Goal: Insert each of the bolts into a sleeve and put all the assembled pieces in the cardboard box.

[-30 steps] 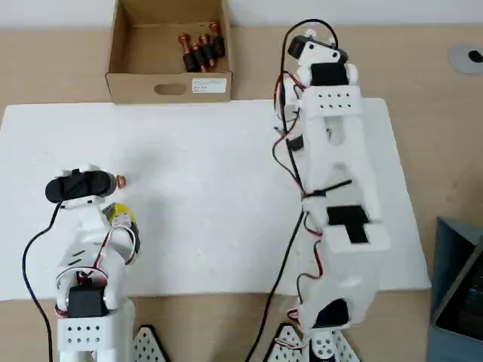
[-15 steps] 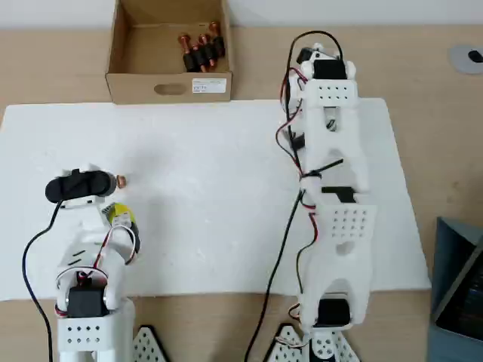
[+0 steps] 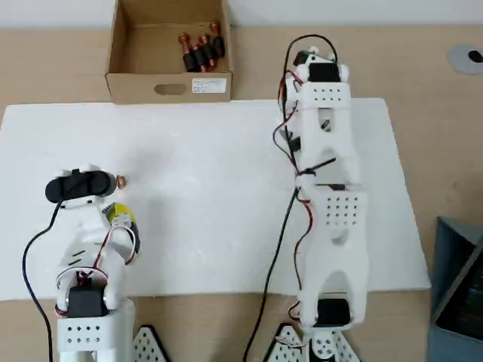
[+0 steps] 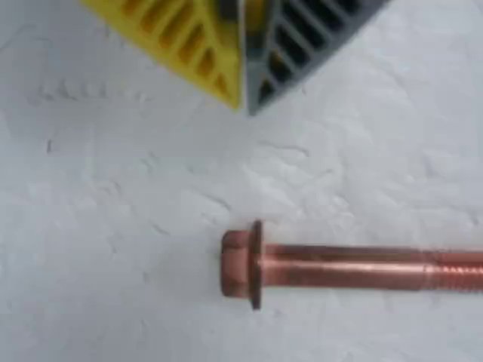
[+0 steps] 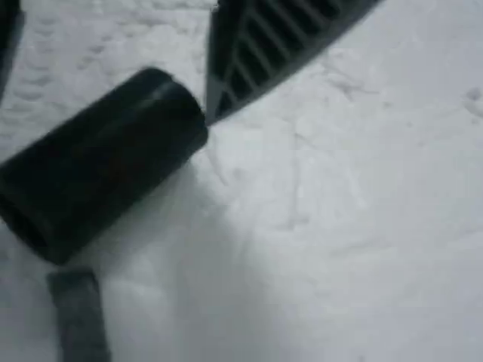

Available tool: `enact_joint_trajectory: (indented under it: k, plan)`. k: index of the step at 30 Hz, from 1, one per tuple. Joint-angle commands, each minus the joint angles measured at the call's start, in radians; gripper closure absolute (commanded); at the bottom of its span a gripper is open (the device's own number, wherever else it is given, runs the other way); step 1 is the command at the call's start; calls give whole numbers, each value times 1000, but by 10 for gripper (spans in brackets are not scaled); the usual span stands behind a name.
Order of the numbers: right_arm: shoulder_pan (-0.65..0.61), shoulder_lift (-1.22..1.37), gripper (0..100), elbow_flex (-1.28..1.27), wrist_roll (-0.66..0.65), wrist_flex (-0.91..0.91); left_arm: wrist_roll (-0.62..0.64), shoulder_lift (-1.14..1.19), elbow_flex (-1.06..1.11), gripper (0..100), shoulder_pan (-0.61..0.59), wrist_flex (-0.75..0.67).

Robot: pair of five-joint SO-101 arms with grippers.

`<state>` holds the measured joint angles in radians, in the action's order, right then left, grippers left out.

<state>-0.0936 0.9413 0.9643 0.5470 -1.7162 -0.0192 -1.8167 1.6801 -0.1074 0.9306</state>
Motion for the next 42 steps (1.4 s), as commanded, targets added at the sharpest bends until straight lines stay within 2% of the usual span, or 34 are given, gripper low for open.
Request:
enact_joint_trajectory:
  k: [1, 17, 23, 40, 42]
  plan:
    - [16, 24, 799, 73, 5, -3, -9, -5, 5, 998, 3, -11]
    - [48, 156, 801, 223, 3, -20, -9, -5, 5, 998, 3, -11]
    - [48, 159, 913, 220, 3, -35, -9, -5, 5, 998, 3, -11]
    - [48, 188, 923, 226, -34, -64, -9, -5, 5, 998, 3, -11]
    - [48, 183, 959, 228, -49, -66, -9, -5, 5, 998, 3, -11]
